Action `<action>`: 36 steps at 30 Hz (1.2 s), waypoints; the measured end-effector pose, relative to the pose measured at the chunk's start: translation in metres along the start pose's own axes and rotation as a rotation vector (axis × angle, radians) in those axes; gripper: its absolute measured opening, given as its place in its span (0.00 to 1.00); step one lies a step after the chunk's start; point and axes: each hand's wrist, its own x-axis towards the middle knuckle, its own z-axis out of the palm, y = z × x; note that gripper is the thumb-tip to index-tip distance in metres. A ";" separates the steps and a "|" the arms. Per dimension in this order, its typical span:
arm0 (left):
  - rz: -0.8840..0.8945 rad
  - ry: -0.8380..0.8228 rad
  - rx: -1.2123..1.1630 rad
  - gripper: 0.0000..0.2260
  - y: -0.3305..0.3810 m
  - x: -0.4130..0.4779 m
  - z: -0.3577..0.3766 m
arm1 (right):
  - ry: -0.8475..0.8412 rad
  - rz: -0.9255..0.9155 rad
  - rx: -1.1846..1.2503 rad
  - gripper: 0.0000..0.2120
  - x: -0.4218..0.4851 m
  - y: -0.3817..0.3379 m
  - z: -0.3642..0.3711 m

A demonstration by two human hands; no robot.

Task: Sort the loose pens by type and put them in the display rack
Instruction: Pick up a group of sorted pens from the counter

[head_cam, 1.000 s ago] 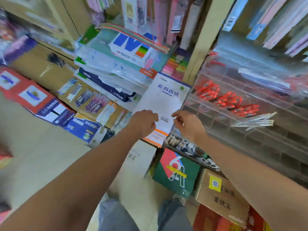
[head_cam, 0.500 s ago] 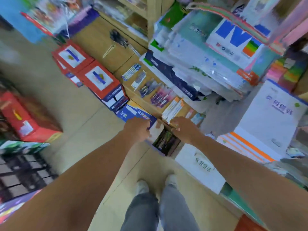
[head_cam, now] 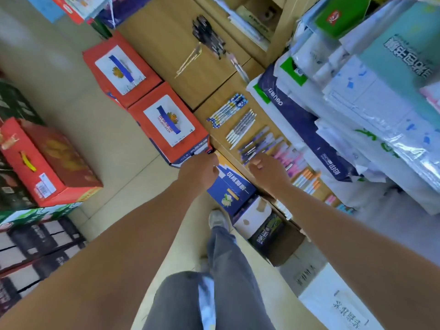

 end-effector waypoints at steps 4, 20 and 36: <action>0.028 -0.015 -0.027 0.11 -0.014 0.057 -0.003 | 0.037 0.121 0.087 0.09 0.052 -0.003 0.008; 0.250 -0.080 0.047 0.13 -0.022 0.217 0.035 | 0.232 0.489 0.275 0.09 0.198 0.004 0.055; 0.196 -0.024 0.322 0.35 0.011 0.236 0.051 | 0.252 0.498 0.182 0.09 0.206 0.015 0.055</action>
